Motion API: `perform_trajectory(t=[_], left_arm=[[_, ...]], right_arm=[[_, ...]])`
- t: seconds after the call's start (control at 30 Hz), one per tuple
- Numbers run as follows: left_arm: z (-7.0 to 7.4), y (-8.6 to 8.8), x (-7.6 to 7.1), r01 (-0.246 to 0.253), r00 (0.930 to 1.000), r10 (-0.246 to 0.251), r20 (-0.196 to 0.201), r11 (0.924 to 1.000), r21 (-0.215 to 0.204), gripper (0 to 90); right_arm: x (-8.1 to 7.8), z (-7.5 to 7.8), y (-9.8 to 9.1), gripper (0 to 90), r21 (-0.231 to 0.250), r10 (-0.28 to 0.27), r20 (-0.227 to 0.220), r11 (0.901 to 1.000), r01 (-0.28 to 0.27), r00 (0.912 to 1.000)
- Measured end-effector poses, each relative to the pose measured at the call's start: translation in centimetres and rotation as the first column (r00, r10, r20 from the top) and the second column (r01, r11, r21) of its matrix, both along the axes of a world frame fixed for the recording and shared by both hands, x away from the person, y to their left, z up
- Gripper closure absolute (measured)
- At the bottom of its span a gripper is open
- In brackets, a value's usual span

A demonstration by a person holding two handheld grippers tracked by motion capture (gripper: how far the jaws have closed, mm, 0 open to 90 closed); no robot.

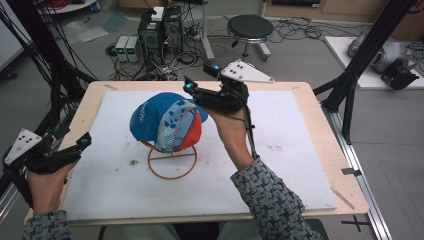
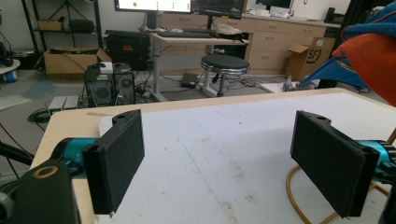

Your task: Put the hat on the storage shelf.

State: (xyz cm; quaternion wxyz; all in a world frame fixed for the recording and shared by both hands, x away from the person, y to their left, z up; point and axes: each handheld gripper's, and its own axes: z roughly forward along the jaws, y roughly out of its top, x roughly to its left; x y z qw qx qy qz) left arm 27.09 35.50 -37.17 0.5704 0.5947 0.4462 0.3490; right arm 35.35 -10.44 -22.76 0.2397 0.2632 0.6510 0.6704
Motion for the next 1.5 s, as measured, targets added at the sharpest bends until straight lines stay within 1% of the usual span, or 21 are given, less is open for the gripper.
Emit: perform_trajectory(t=[0.2, 0.33, 0.43, 0.53, 0.63, 0.67, 0.73, 0.8, 0.83, 0.9, 0.93, 1.07, 1.13, 1.2, 1.27, 1.33, 1.37, 1.4, 1.43, 1.47, 1.5], left_arm=[[-0.2, -0.2, 0.1, 0.007, 0.9999, -0.007, -0.008, 1.0, 0.005, 17.8], [-0.2, -0.4, 0.2, 0.01, 0.9999, -0.01, -0.008, 0.9999, 0.006, 17.8], [-0.3, -0.4, 0.3, 0.009, 0.9999, -0.009, -0.014, 0.9999, 0.009, 17.8], [-0.3, -0.4, 0.3, 0.009, 0.9998, -0.009, -0.016, 0.9999, 0.014, 17.9], [-0.4, -0.5, 0.3, 0.01, 0.9998, -0.01, -0.02, 0.9998, 0.015, 17.8], [-0.4, -0.6, 0.3, 0.01, 0.9997, -0.01, -0.02, 0.9998, 0.016, 17.8], [-0.4, -0.6, 0.3, 0.011, 0.9998, -0.011, -0.017, 0.9998, 0.017, 17.8], [-0.4, -0.7, 0.3, 0.013, 0.9997, -0.012, -0.019, 0.9998, 0.017, 17.8], [-0.4, -0.7, 0.4, 0.014, 0.9997, -0.014, -0.021, 0.9998, 0.017, 17.8], [-0.5, -0.7, 0.4, 0.013, 0.9997, -0.012, -0.023, 0.9998, 0.015, 17.8], [-0.5, -0.7, 0.4, 0.013, 0.9997, -0.012, -0.023, 0.9998, 0.015, 17.8], [-0.5, -0.7, 0.4, 0.012, 0.9996, -0.012, -0.025, 0.9997, 0.019, 17.8], [-0.6, -0.7, 0.4, 0.011, 0.9996, -0.01, -0.026, 0.9998, 0.019, 17.8], [-0.7, -0.7, 0.4, 0.011, 0.9995, -0.01, -0.029, 0.9997, 0.022, 17.8], [-0.8, -0.8, 0.5, 0.009, 0.9995, -0.008, -0.032, 0.9997, 0.024, 17.8], [-0.9, -0.8, 0.6, 0.01, 0.9993, -0.009, -0.036, 0.9996, 0.027, 17.7], [-1.0, -0.9, 0.6, 0.009, 0.9992, -0.008, -0.039, 0.9996, 0.027, 17.7], [-1.1, -0.9, 0.7, 0.008, 0.9991, -0.007, -0.042, 0.9996, 0.027, 17.7], [-1.1, -0.9, 0.7, 0.01, 0.999, -0.008, -0.044, 0.9995, 0.03, 17.6], [-1.2, -0.9, 0.7, 0.009, 0.9989, -0.007, -0.046, 0.9995, 0.029, 17.5], [-1.2, -0.9, 0.7, 0.009, 0.9988, -0.008, -0.048, 0.9995, 0.03, 17.4]], right_arm=[[0.0, -0.2, -3.1, 22.6, 0.035, -0.063, -0.006, 0.9974, 0.063, 0.998], [0.1, -0.4, -5.5, 19.3, 0.056, -0.109, -0.007, 0.9925, 0.109, 0.9941], [0.0, -0.5, -7.4, 16.0, 0.078, -0.151, -0.001, 0.9856, 0.15, 0.9886], [-0.1, -0.8, -9.3, 12.6, 0.094, -0.195, 0.0, 0.9764, 0.194, 0.9808], [-0.3, -1.1, -11.0, 11.6, 0.12, -0.235, -0.007, 0.9646, 0.234, 0.9719], [-0.4, -1.3, -11.6, 11.6, 0.122, -0.25, -0.004, 0.961, 0.249, 0.9682], [-0.6, -1.6, -12.7, 11.5, 0.124, -0.267, 0.003, 0.9564, 0.265, 0.9637], [-0.7, -1.9, -13.6, 11.4, 0.135, -0.281, -0.003, 0.9507, 0.279, 0.9596], [-0.8, -2.2, -14.3, 11.0, 0.135, -0.292, 0.007, 0.948, 0.288, 0.9564], [-1.0, -2.6, -15.4, 11.0, 0.141, -0.317, 0.011, 0.9395, 0.312, 0.9485], [-1.1, -2.9, -15.9, 11.0, 0.144, -0.322, 0.019, 0.9377, 0.317, 0.9464], [-1.6, -4.1, -17.9, 11.0, 0.138, -0.361, 0.01, 0.9242, 0.356, 0.9326], [-1.9, -4.8, -18.7, 11.0, 0.136, -0.374, 0.003, 0.9189, 0.37, 0.9274], [-2.2, -5.6, -19.4, 11.0, 0.133, -0.382, 0.004, 0.9162, 0.378, 0.9242], [-2.5, -6.3, -19.8, 11.0, 0.106, -0.393, 0.004, 0.9145, 0.39, 0.9196], [-2.8, -7.1, -20.2, 11.0, 0.082, -0.395, 0.008, 0.9159, 0.393, 0.9187], [-2.9, -7.4, -20.4, 11.0, 0.079, -0.395, 0.007, 0.9159, 0.394, 0.9185], [-3.0, -7.8, -20.7, 11.0, 0.079, -0.39, 0.014, 0.9183, 0.388, 0.9206], [-3.2, -8.2, -20.9, 11.0, 0.077, -0.39, 0.01, 0.9185, 0.388, 0.9209], [-3.3, -8.6, -21.1, 11.0, 0.068, -0.388, -0.003, 0.9193, 0.388, 0.9215], [-3.5, -9.0, -21.3, 11.0, 0.058, -0.388, -0.004, 0.92, 0.387, 0.9217]])
